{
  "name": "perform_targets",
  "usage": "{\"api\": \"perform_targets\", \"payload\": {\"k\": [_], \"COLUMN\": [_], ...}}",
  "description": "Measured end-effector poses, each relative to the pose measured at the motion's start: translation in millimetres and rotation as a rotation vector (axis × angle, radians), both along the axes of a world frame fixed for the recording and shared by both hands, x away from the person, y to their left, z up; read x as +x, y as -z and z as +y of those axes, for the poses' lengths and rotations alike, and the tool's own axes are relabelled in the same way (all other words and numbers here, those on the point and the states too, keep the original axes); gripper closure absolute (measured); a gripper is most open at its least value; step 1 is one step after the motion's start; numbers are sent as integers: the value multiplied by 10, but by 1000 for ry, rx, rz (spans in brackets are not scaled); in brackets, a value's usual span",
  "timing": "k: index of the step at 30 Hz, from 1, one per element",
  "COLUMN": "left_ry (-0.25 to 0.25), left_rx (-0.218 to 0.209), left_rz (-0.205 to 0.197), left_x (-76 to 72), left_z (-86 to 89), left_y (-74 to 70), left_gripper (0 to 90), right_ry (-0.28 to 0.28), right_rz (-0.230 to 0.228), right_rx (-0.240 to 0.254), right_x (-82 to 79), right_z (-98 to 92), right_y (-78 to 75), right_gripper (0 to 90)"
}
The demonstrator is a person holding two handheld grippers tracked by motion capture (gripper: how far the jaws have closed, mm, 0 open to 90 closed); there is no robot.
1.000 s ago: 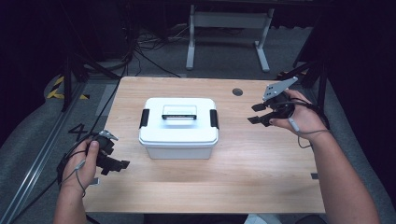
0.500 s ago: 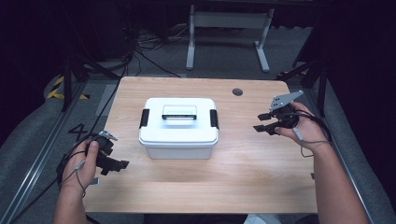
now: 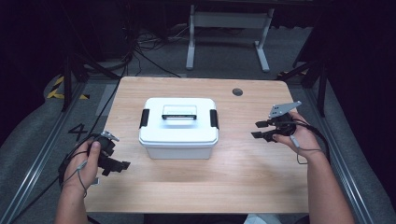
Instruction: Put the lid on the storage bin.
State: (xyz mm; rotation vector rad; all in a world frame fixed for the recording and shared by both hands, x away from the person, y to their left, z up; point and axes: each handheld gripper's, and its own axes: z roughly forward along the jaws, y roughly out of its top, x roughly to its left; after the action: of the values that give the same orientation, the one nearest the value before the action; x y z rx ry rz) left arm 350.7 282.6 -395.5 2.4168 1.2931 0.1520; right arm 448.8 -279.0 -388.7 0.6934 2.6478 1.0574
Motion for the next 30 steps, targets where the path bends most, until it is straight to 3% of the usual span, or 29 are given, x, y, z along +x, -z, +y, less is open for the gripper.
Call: {"api": "perform_targets", "payload": {"k": [9,17,26,30], "left_ry": [5,9,7,0], "left_rx": [-2,-2,8,3], "left_rz": [3,9,31,37], "left_x": [12,27,65,77], "left_z": [0,-3,10,26], "left_y": [8,18,80,104], "left_gripper": [170,170,170,170], "right_ry": [22,42,52,59], "right_rz": [16,52,92,93], "right_rx": [-44,-168,-218,-212], "right_x": [19,60,64,53], "right_z": [7,45,77,78], "right_y": [134,384,566,576], "right_gripper": [486,485,476,464]}}
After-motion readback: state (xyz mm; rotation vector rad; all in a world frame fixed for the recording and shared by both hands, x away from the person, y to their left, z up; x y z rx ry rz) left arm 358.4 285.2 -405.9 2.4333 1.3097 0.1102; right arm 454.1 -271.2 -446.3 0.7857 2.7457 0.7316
